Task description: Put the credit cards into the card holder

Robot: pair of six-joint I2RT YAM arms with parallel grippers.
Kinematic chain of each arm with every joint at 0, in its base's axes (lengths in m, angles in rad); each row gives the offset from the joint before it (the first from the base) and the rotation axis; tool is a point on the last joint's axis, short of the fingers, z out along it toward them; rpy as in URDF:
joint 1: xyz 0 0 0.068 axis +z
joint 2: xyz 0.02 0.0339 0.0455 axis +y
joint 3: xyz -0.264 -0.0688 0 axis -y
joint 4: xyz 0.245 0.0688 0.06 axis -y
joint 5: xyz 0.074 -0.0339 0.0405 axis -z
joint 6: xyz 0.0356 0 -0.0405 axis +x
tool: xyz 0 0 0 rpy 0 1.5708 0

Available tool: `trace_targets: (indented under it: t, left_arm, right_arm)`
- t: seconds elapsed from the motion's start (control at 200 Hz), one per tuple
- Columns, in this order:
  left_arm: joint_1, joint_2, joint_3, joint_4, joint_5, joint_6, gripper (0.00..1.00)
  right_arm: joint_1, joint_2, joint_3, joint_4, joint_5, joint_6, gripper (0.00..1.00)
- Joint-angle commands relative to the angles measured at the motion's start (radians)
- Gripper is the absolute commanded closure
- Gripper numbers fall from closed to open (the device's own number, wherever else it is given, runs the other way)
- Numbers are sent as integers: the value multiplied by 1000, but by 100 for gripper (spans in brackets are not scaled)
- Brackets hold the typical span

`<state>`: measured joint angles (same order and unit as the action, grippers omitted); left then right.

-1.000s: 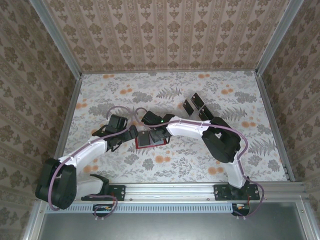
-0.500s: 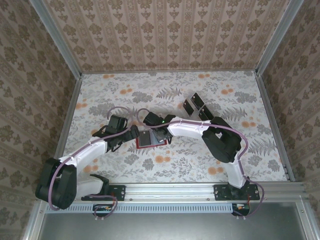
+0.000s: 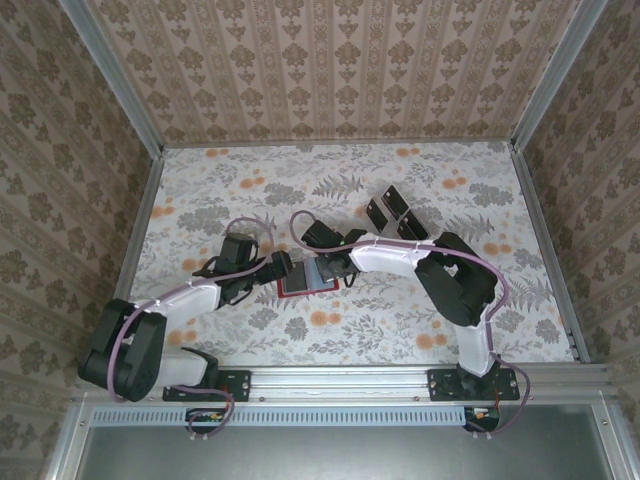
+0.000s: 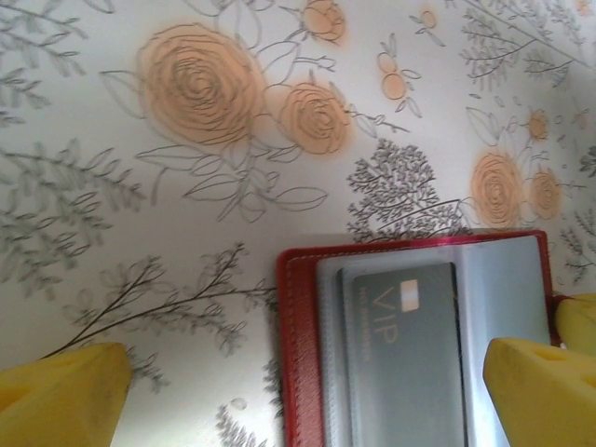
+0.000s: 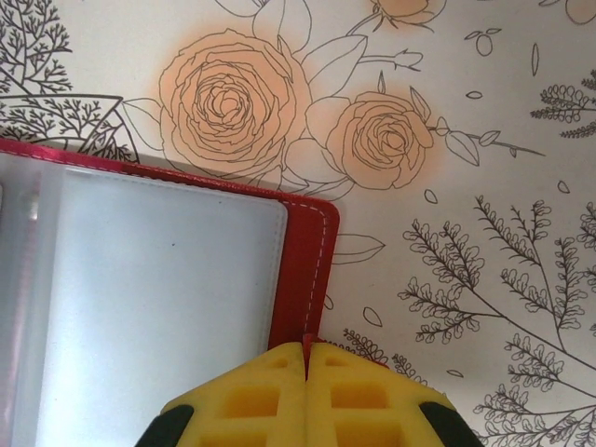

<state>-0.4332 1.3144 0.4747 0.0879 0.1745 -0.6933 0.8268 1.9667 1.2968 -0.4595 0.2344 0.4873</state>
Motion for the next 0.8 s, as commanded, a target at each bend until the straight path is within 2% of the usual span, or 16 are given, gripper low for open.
trace_targets:
  t: [0.0, 0.11, 0.14, 0.46, 0.795]
  left_arm:
    - [-14, 38, -16, 131, 57, -37, 0]
    - [-16, 74, -16, 173, 60, -49, 0]
    - [-47, 83, -16, 188, 62, -54, 0]
    - [-101, 154, 4, 267, 63, -84, 0]
    - [-157, 119, 13, 275, 43, -120, 0]
  right_arm:
    - [-5, -9, -38, 26, -74, 39, 100]
    - [-11, -13, -56, 44, -91, 54, 100]
    - [-12, -15, -62, 48, -97, 57, 100]
    - [-18, -25, -90, 75, -129, 81, 100]
    - [-18, -26, -99, 83, -138, 88, 100]
